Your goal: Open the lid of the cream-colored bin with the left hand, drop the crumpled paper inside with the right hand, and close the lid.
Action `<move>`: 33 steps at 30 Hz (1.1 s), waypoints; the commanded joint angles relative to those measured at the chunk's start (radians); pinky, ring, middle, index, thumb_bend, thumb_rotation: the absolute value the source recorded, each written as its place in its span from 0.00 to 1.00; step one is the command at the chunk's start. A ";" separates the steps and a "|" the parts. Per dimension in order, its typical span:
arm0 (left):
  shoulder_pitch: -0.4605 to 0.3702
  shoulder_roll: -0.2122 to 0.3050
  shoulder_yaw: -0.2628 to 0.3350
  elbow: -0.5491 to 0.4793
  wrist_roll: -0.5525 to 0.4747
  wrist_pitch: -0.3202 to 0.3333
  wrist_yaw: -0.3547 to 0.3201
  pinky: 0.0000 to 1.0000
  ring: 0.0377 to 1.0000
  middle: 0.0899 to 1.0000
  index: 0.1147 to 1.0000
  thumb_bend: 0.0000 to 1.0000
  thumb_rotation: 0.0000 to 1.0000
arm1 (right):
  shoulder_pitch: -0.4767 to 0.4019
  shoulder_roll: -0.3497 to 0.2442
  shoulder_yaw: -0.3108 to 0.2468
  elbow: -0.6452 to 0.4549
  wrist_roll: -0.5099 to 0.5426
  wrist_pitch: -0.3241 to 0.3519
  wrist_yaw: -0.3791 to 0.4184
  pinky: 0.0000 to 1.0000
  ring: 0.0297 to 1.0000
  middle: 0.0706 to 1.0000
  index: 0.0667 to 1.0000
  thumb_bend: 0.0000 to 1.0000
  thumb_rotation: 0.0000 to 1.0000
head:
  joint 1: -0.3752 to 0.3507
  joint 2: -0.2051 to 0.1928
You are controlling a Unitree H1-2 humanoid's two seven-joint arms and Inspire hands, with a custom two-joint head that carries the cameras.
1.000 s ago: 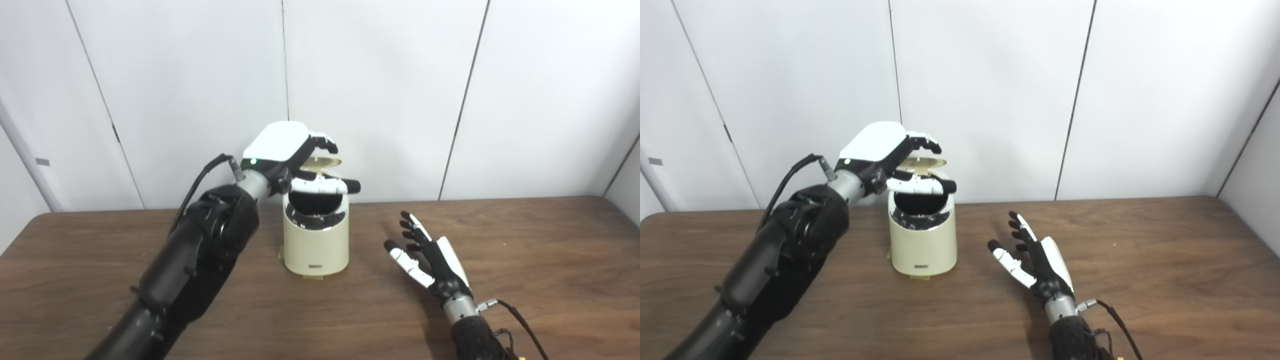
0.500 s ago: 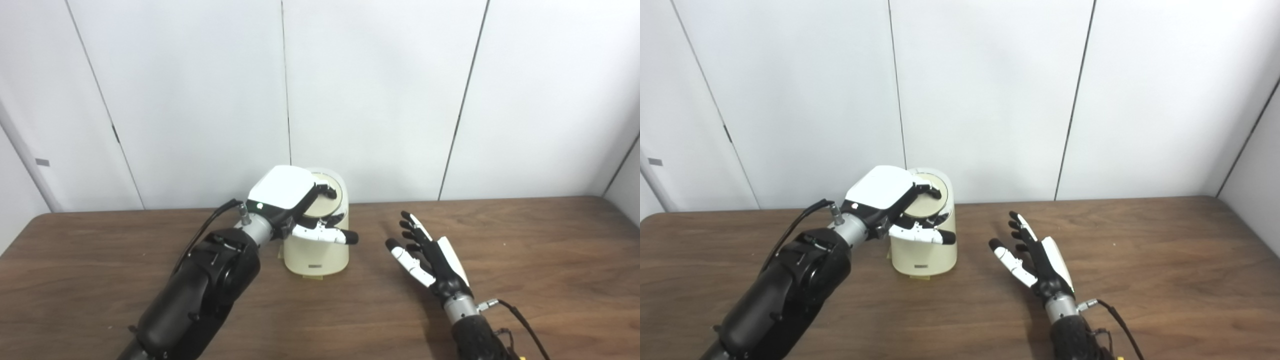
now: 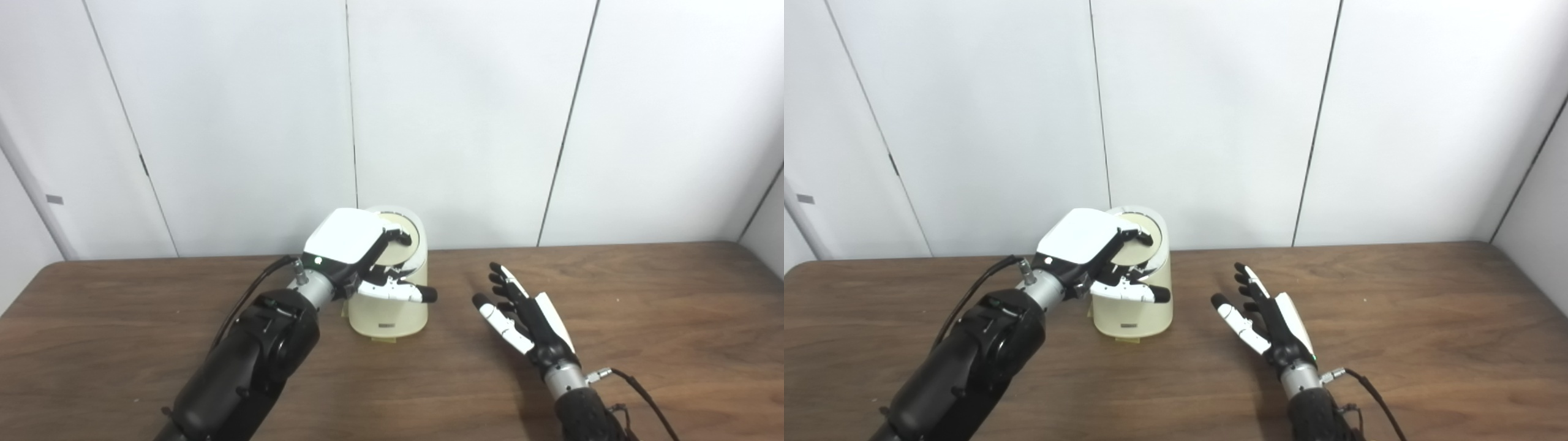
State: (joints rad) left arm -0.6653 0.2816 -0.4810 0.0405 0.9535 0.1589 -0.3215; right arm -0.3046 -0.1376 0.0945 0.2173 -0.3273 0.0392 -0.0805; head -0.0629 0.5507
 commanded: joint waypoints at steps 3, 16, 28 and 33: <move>0.022 0.026 -0.010 0.061 0.010 0.020 -0.054 0.81 0.82 0.77 0.76 0.93 0.93 | -0.026 -0.001 -0.009 -0.028 0.013 -0.004 0.005 0.81 0.89 0.91 0.94 0.43 0.83 | 0.007 0.005; 0.112 0.031 -0.117 -0.007 0.042 0.015 -0.163 0.83 0.81 0.78 0.77 0.98 0.99 | -0.033 -0.007 -0.001 -0.021 -0.003 -0.006 0.002 0.80 0.88 0.91 0.94 0.44 0.84 | 0.006 0.003; 0.131 0.026 -0.132 -0.113 0.041 0.031 -0.225 0.86 0.82 0.79 0.77 0.96 0.99 | -0.038 0.000 -0.004 -0.008 0.001 -0.011 -0.005 0.80 0.88 0.91 0.95 0.43 0.82 | 0.006 -0.006; 0.123 0.007 -0.062 -0.160 0.027 0.080 -0.189 0.87 0.83 0.80 0.80 0.92 0.95 | -0.039 -0.003 0.004 -0.009 -0.016 -0.014 -0.010 0.78 0.87 0.90 0.94 0.42 0.79 | 0.007 -0.005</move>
State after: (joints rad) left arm -0.5798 0.2892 -0.5313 -0.1259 1.0204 0.2229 -0.4120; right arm -0.3078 -0.1378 0.0978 0.2201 -0.3374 0.0377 -0.0862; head -0.0552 0.5446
